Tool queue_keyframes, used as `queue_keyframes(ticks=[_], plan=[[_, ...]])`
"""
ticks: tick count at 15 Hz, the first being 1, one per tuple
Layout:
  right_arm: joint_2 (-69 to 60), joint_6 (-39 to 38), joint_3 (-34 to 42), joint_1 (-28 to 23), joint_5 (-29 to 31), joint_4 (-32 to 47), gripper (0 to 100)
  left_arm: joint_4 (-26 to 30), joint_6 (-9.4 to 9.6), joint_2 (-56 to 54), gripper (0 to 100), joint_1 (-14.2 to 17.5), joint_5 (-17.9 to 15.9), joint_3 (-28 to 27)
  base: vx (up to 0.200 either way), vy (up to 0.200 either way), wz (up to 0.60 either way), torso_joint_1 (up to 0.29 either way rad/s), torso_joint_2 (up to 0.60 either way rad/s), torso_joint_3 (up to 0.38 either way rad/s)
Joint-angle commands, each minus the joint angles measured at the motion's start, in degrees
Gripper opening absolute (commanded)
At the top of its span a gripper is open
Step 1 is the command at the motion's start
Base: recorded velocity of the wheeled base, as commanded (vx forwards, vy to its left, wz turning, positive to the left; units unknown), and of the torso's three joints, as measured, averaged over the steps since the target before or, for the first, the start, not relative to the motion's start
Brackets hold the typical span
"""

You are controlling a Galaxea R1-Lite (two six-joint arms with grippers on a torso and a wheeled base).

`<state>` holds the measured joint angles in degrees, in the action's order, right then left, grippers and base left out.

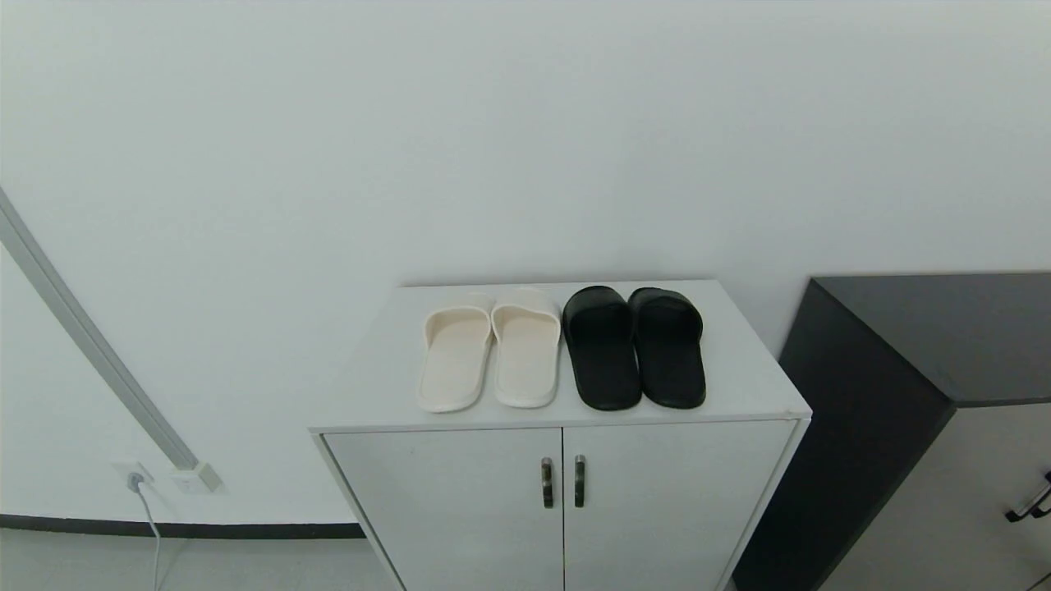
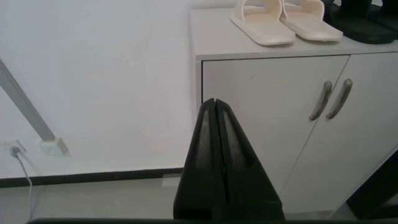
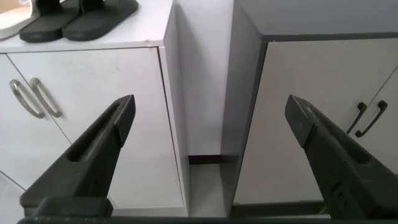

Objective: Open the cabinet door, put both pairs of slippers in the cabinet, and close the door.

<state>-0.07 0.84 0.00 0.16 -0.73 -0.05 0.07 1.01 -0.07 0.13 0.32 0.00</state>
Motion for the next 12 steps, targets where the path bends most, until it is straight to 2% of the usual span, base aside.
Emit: queue_keyframes(ticks=[1,3,4,5,6,8,9,10,12], plan=[[0.1,0.4,0.0,0.0,-0.1,0.0,100,0.0,-0.13,0.1,0,0.0,0.0,0.0,0.0,0.0,0.0,0.0,0.0,0.0],[0.5,0.6,-1.8,0.1,-0.7,-0.9,100,0.0,-0.05,0.1,0,0.0,0.0,0.0,0.0,0.0,0.0,0.0,0.0,0.0],[5.7,-3.5,-13.1,0.6,-1.3,0.0,100,0.0,-0.05,0.1,0,0.0,0.0,0.0,0.0,0.0,0.0,0.0,0.0,0.0],[10.9,-7.4,-20.3,0.6,-2.3,2.1,100,0.0,-0.13,0.1,0,0.0,0.0,0.0,0.0,0.0,0.0,0.0,0.0,0.0],[16.7,-5.6,-23.2,0.8,-6.8,4.4,100,0.0,-0.13,0.1,0,0.0,0.0,0.0,0.0,0.0,0.0,0.0,0.0,0.0],[27.8,1.2,-22.6,1.0,-13.8,4.7,100,0.0,-0.13,0.1,0,0.0,-0.1,0.0,0.0,0.0,0.0,0.0,0.0,0.0],[33.0,1.6,-22.9,1.9,-15.4,3.9,100,0.0,-0.13,0.1,0,0.0,-0.1,0.0,0.0,0.0,0.0,0.0,0.0,0.0],[40.8,1.0,-22.7,5.9,-16.1,0.5,100,-0.1,-0.13,0.1,0,0.0,-0.1,0.0,0.0,0.0,0.0,0.0,0.0,0.0],[48.2,-4.7,-22.3,13.7,-14.7,-7.8,100,0.0,-0.13,0.1,0,0.0,-0.1,0.0,0.0,0.0,0.0,0.0,0.0,0.0]])
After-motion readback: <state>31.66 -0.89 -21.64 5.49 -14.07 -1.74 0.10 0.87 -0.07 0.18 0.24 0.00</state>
